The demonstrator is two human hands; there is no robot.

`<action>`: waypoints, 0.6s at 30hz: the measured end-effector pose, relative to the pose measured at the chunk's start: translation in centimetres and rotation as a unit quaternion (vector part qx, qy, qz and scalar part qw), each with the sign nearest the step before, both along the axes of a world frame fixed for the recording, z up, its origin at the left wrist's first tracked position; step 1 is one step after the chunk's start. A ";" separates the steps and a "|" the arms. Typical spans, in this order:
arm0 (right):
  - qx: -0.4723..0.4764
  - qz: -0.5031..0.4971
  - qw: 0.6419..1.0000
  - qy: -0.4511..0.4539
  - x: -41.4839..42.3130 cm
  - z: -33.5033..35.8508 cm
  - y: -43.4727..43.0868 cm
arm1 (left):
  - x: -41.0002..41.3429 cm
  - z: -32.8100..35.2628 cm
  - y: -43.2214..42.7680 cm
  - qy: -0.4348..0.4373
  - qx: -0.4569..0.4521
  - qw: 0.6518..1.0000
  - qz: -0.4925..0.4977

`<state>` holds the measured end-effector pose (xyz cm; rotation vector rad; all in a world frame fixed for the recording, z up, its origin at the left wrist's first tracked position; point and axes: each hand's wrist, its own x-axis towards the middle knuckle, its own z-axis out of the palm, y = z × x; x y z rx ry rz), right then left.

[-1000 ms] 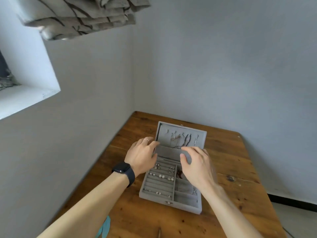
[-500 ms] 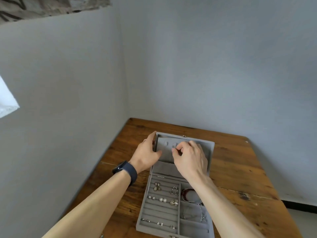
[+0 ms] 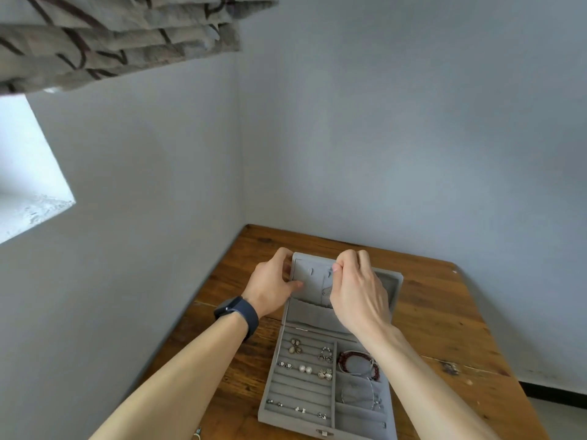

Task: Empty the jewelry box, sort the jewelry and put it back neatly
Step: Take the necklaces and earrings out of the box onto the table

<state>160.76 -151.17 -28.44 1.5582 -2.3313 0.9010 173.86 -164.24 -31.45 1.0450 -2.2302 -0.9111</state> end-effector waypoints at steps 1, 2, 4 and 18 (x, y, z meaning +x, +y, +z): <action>-0.012 0.016 1.000 -0.006 -0.1 0.5 0.2 | 0.0 0.1 0.0 -0.006 0.000 1.000 -0.001; -0.024 0.035 0.999 -0.013 -0.1 0.9 0.5 | 0.0 0.2 -0.1 -0.013 0.002 1.000 -0.002; -0.046 0.073 0.996 -0.021 -0.2 1.6 1.1 | -0.1 0.4 -0.2 -0.027 0.012 1.000 -0.005; -0.118 0.165 0.979 -0.025 1.4 9.6 6.4 | 1.8 12.0 5.9 0.064 0.039 0.993 -0.096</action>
